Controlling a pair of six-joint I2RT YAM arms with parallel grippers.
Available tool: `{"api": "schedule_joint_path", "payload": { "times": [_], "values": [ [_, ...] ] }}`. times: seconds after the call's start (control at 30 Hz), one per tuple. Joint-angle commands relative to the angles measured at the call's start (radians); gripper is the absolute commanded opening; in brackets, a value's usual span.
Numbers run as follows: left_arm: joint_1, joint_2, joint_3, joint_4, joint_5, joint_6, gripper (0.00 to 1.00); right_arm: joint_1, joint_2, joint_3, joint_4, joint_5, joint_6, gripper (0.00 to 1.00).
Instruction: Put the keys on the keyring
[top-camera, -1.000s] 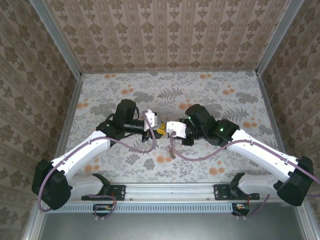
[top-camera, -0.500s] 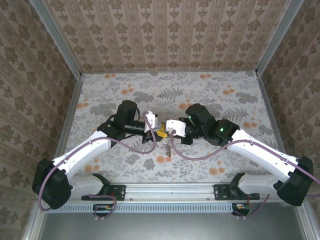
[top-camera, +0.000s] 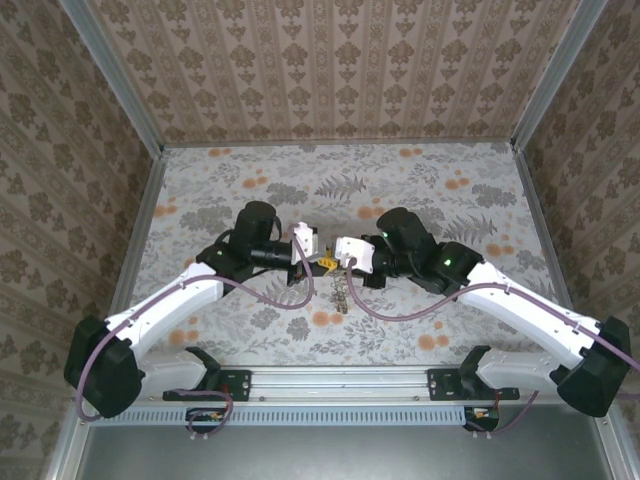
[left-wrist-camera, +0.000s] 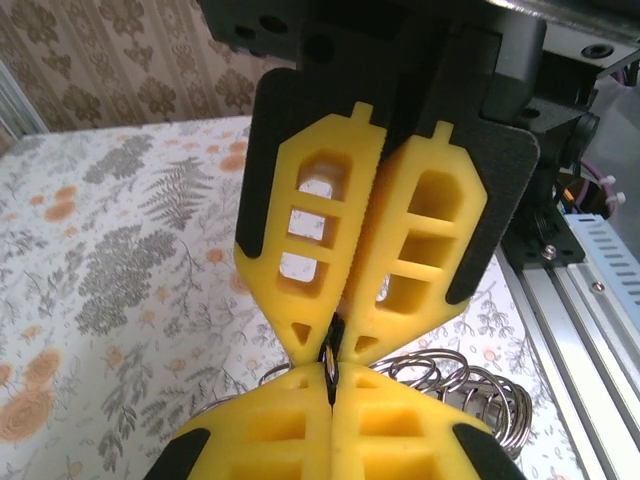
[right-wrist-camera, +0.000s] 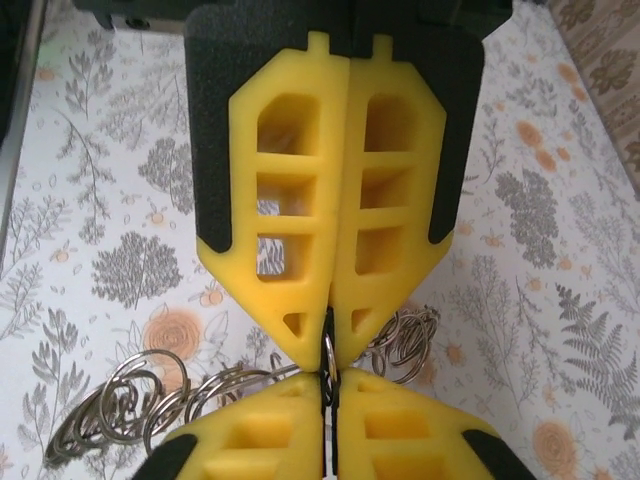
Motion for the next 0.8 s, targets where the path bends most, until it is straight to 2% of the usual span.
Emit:
{"api": "schedule_joint_path", "payload": {
  "times": [0.0, 0.17, 0.4, 0.53, 0.67, 0.77],
  "values": [
    [-0.001, -0.047, -0.042, 0.153, 0.065, -0.065, 0.0, -0.039, -0.071, -0.059, 0.118, -0.104, 0.049, 0.15],
    [0.005, -0.04, -0.085, 0.318, 0.16, -0.134, 0.0, -0.096, -0.115, -0.138, 0.186, -0.226, 0.086, 0.25],
    [0.004, -0.021, -0.11, 0.467, 0.173, -0.202, 0.0, -0.103, -0.113, -0.175, 0.255, -0.281, 0.112, 0.26],
    [-0.004, -0.007, -0.109, 0.487, 0.173, -0.214, 0.0, -0.103, -0.102, -0.178, 0.276, -0.315, 0.118, 0.21],
    [-0.011, 0.006, -0.123, 0.537, 0.138, -0.243, 0.0, -0.103, -0.102, -0.186, 0.306, -0.345, 0.116, 0.12],
    [-0.015, 0.013, -0.128, 0.556, 0.12, -0.252, 0.0, -0.103, -0.111, -0.204, 0.338, -0.386, 0.112, 0.22]
  ]
}}
